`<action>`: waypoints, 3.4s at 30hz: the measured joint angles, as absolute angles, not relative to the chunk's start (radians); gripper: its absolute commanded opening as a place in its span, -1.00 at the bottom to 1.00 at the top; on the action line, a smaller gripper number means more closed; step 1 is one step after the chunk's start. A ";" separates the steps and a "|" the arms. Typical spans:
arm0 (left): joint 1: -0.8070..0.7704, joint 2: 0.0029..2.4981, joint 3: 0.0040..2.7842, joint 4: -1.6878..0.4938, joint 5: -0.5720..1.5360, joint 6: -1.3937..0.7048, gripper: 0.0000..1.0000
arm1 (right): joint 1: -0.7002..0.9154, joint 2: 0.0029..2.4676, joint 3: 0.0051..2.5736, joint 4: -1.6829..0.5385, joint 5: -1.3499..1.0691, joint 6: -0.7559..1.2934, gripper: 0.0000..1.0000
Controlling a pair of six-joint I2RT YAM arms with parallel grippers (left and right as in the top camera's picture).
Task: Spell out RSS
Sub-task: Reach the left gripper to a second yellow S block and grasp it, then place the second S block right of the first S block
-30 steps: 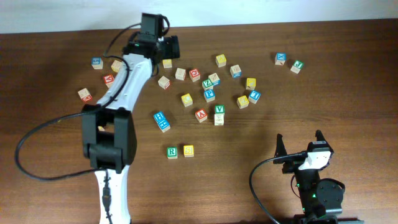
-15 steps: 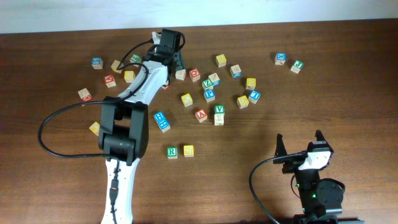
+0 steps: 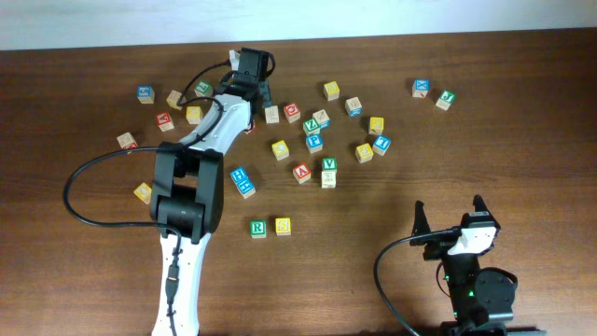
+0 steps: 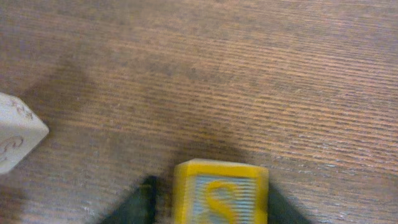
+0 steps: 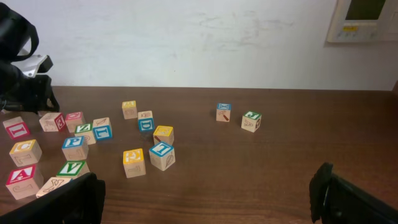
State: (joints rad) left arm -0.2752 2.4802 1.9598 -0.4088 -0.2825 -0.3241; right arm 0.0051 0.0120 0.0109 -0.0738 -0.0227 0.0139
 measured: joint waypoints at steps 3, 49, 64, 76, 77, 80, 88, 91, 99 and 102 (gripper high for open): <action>-0.275 2.480 1.960 -0.377 -0.281 -0.317 -0.37 | 0.005 0.012 0.011 -0.074 -0.023 0.014 0.97; -0.780 1.940 1.470 -0.997 0.001 -0.736 -0.69 | 0.005 0.012 0.011 -0.074 -0.023 0.014 0.97; -0.778 1.937 1.259 -0.744 -0.204 -0.865 -0.47 | 0.005 0.012 0.011 -0.074 -0.022 0.015 0.97; -0.778 1.934 1.251 -0.791 -0.111 -0.861 -0.54 | 0.005 0.012 0.011 -0.074 -0.022 0.014 0.97; -0.778 1.934 1.251 -0.807 -0.102 -0.860 -0.54 | 0.005 0.012 0.011 -0.074 -0.022 0.014 0.97; -0.778 1.934 1.251 -0.819 -0.088 -0.853 -0.54 | 0.005 0.012 0.011 -0.074 -0.023 0.014 0.97; -0.778 1.934 1.251 -0.822 -0.074 -0.812 -0.49 | 0.005 0.012 0.011 -0.074 -0.023 0.014 0.97; -0.778 1.934 1.251 -0.822 -0.055 -0.802 -0.28 | 0.005 0.012 0.011 -0.074 -0.023 0.014 0.97; -0.778 1.934 1.251 -0.822 -0.048 -0.801 -0.03 | 0.005 0.012 0.011 -0.074 -0.022 0.013 0.97; -0.778 1.934 1.253 -0.823 -0.048 -0.773 -0.01 | 0.005 0.012 0.011 -0.074 -0.022 0.014 0.97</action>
